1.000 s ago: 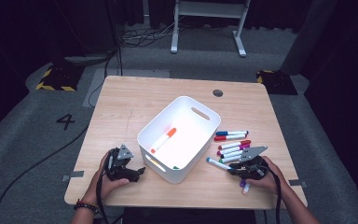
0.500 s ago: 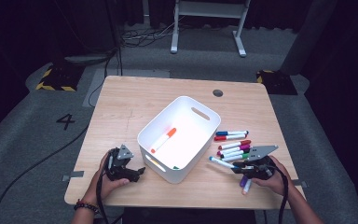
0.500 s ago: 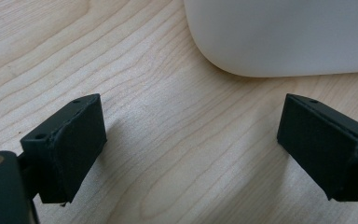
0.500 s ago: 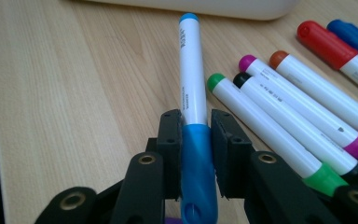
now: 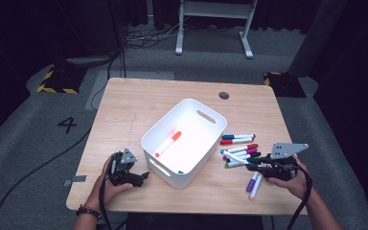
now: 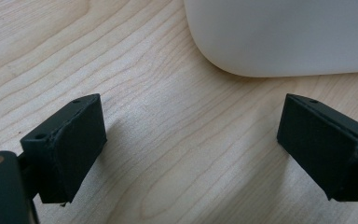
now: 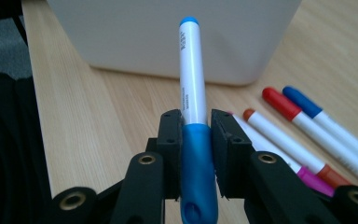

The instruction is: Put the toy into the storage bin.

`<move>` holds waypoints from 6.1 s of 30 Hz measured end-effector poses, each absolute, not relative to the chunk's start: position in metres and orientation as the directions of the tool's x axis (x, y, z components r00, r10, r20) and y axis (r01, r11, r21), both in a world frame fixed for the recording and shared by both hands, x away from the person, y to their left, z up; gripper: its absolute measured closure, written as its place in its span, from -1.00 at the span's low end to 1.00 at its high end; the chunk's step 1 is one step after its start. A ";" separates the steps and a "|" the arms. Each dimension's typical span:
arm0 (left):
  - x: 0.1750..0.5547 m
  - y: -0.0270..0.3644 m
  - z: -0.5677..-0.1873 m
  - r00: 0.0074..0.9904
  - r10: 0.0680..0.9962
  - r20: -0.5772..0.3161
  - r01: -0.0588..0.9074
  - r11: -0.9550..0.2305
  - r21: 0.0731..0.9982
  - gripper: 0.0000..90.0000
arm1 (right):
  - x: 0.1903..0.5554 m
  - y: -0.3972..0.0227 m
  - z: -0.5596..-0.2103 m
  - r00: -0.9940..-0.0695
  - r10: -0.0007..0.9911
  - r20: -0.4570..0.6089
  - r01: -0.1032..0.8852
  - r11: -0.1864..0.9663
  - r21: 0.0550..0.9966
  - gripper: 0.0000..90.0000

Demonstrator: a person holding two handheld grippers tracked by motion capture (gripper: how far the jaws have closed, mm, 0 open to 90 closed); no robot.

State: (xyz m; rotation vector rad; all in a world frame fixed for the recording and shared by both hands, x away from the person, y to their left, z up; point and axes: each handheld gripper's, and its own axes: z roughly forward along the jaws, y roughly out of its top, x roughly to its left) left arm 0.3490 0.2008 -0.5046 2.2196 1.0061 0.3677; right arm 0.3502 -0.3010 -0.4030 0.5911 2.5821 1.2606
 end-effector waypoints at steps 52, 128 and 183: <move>0.349 0.201 -0.505 0.665 0.747 -0.015 0.559 -0.484 0.673 -0.82 | 0.403 -0.094 -0.342 -0.933 0.359 -0.038 0.239 0.693 0.680 0.66; 0.348 0.201 -0.504 0.660 0.751 -0.029 0.574 -0.478 0.665 -0.82 | 0.380 -0.100 -0.340 -0.928 0.372 0.030 0.319 0.748 0.582 0.32; 0.347 0.200 -0.504 0.657 0.753 -0.030 0.576 -0.476 0.665 -0.82 | 0.323 -0.307 -0.477 -0.831 0.555 -0.033 0.415 0.658 0.629 0.00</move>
